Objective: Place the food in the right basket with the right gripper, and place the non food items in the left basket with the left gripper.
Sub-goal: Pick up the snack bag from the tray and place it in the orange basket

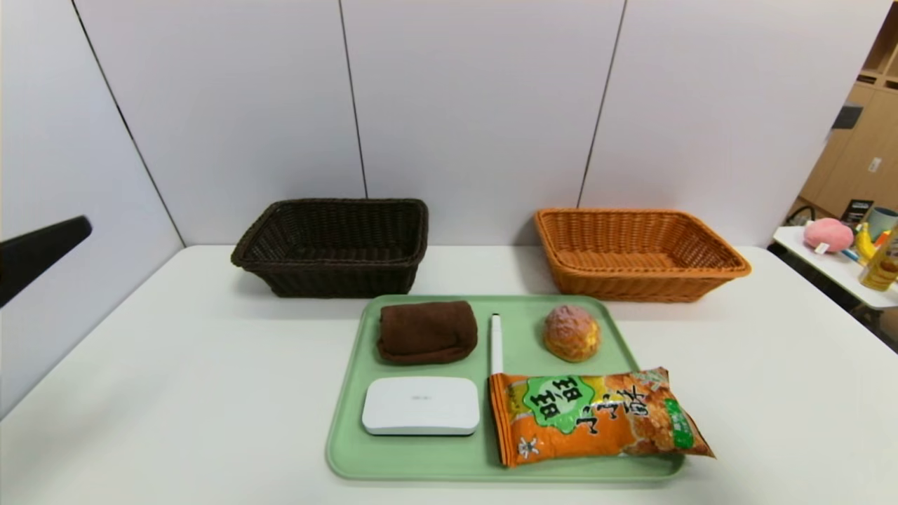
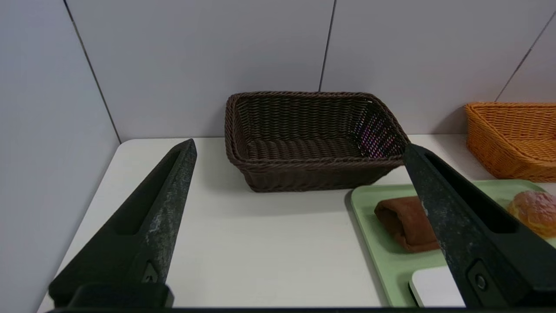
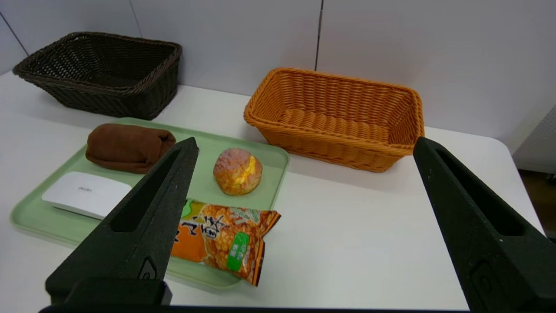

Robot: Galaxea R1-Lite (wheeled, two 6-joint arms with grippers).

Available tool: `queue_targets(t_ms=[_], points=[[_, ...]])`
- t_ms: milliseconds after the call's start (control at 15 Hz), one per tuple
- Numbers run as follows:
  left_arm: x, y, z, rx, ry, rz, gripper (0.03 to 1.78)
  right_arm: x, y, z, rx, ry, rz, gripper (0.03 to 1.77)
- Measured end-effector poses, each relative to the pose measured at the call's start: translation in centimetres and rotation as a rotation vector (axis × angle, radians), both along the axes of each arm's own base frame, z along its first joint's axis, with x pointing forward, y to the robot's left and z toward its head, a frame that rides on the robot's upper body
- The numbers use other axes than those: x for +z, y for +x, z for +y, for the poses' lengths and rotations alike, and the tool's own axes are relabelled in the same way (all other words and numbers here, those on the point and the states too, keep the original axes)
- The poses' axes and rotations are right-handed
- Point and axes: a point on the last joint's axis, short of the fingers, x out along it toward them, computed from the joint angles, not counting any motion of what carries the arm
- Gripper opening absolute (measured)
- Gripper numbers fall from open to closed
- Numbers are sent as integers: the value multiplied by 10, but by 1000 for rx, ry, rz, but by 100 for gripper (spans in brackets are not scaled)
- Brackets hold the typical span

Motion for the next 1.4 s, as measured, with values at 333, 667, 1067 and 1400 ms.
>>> queue_targets(t_ms=[333, 667, 1067, 1400], points=[[23, 102, -1, -10, 4, 62, 169, 20, 86, 7, 41, -6, 133, 171], [6, 169, -10, -41, 8, 154, 169, 19, 145, 15, 63, -17, 211, 171], [-8, 190, -13, -51, 7, 203, 169, -2, 197, 28, 145, -111, 266, 171], [-7, 188, -16, -65, 16, 196, 169, 9, 200, 37, 336, -462, 391, 171]])
